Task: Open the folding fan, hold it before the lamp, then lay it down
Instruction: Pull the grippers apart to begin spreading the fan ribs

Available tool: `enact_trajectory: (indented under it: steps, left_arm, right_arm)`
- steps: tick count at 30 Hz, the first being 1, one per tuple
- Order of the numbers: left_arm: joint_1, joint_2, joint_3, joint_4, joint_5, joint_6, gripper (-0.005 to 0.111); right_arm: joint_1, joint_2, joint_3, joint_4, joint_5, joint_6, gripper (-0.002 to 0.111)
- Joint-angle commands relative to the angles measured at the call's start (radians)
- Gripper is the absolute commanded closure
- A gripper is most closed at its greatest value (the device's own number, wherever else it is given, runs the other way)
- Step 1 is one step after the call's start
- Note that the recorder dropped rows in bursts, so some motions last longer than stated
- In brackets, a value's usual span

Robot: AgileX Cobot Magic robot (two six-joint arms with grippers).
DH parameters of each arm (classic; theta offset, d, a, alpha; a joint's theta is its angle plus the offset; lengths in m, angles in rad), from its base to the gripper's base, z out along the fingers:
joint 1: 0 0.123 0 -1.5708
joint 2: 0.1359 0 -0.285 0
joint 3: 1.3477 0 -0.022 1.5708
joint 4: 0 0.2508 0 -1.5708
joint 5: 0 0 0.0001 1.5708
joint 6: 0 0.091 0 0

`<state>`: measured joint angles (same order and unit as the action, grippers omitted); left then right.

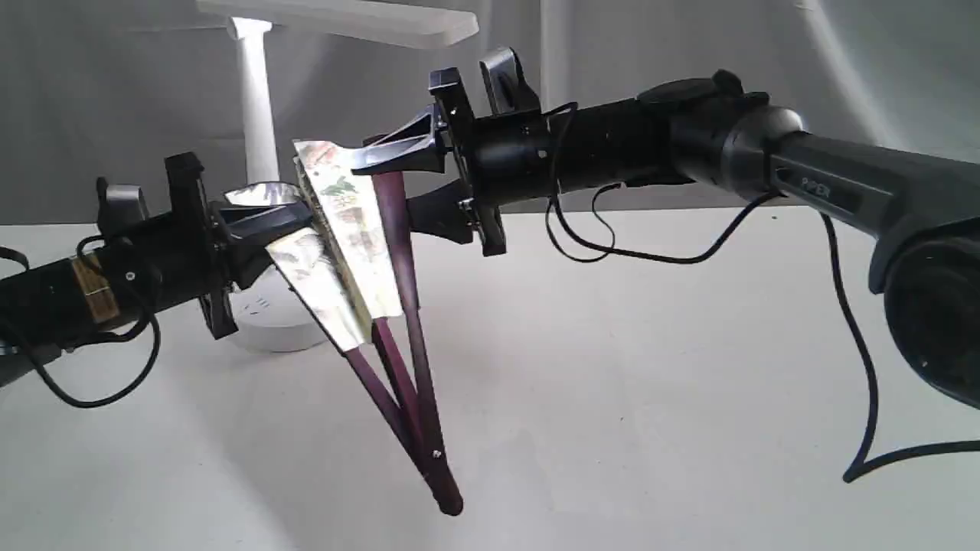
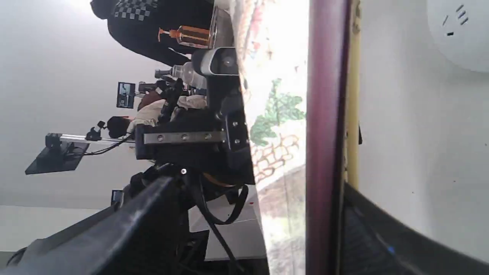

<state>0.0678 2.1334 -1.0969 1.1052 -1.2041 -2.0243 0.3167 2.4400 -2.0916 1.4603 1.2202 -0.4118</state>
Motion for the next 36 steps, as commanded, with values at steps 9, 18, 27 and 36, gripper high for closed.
enact_trajectory:
  steps: [9,18,27,36]
  left_arm:
    - [0.011,-0.013,0.0,0.2,-0.017,-0.048,0.107]
    - [0.011,-0.013,0.0,0.273,-0.017,-0.095,0.107]
    - [0.011,-0.044,0.0,0.325,-0.017,-0.116,0.107]
    - [0.011,-0.109,0.0,0.325,-0.017,-0.116,0.107]
  right_arm:
    - [0.0,-0.01,0.0,-0.047,0.001,-0.006,0.053]
    - [-0.002,-0.01,0.0,-0.194,0.001,-0.001,0.026]
    - [-0.016,-0.01,0.0,-0.338,0.001,0.008,0.023]
    - [-0.035,-0.001,0.0,-0.181,0.001,0.032,0.024]
